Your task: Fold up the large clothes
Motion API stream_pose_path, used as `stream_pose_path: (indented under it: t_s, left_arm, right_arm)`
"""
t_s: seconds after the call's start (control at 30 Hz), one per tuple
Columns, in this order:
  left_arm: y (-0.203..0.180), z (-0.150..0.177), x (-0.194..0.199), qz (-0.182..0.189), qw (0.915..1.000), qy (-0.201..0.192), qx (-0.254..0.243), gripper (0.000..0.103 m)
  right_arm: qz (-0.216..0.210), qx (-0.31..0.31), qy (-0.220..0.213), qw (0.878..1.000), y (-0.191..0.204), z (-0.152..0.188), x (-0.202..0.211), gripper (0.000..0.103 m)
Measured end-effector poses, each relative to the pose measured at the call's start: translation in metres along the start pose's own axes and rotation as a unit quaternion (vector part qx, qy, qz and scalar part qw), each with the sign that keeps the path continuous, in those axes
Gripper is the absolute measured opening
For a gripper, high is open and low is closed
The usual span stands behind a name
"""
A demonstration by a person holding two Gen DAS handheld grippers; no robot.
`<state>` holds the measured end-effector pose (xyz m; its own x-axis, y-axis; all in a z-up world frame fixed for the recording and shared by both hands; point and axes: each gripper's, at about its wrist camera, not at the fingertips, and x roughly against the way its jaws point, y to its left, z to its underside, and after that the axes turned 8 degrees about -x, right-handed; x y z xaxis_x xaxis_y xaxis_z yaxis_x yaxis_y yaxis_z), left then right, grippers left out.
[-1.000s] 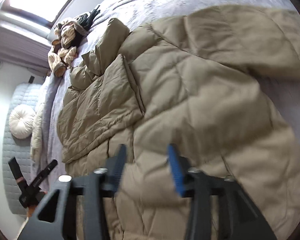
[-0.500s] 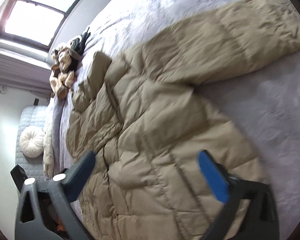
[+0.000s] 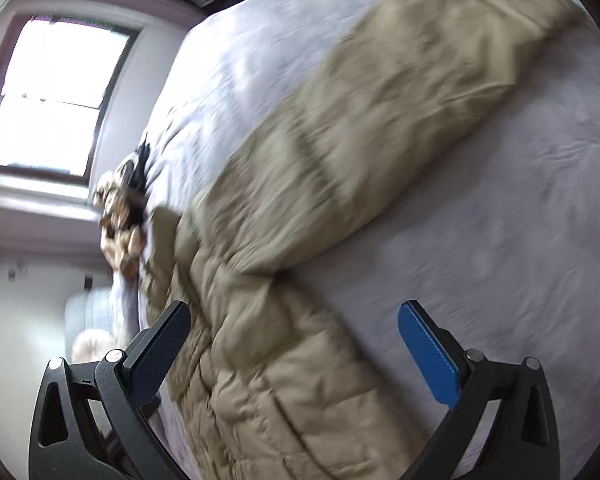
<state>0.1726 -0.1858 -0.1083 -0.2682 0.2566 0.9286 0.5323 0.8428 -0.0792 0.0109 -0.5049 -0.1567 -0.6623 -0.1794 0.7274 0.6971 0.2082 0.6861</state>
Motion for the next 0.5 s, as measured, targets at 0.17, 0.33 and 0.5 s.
stream_pose_path:
  t_s: [0.17, 0.33, 0.5]
  left_arm:
    - [-0.013, -0.007, 0.000, 0.003, 1.0000, 0.001, -0.009, 0.103]
    - [-0.022, -0.010, -0.006, 0.005, 0.9999, 0.009, -0.009, 0.103]
    - [-0.027, -0.011, -0.007, 0.007, 0.9999, 0.009, -0.011, 0.103]
  right_arm:
    - [-0.022, -0.090, -0.031, 0.995, -0.045, -0.040, 0.007, 0.103]
    - [-0.056, -0.149, -0.046, 0.986, -0.073, -0.071, -0.002, 0.103]
    - [-0.096, -0.163, -0.050, 0.981, -0.072, -0.090, -0.019, 0.103]
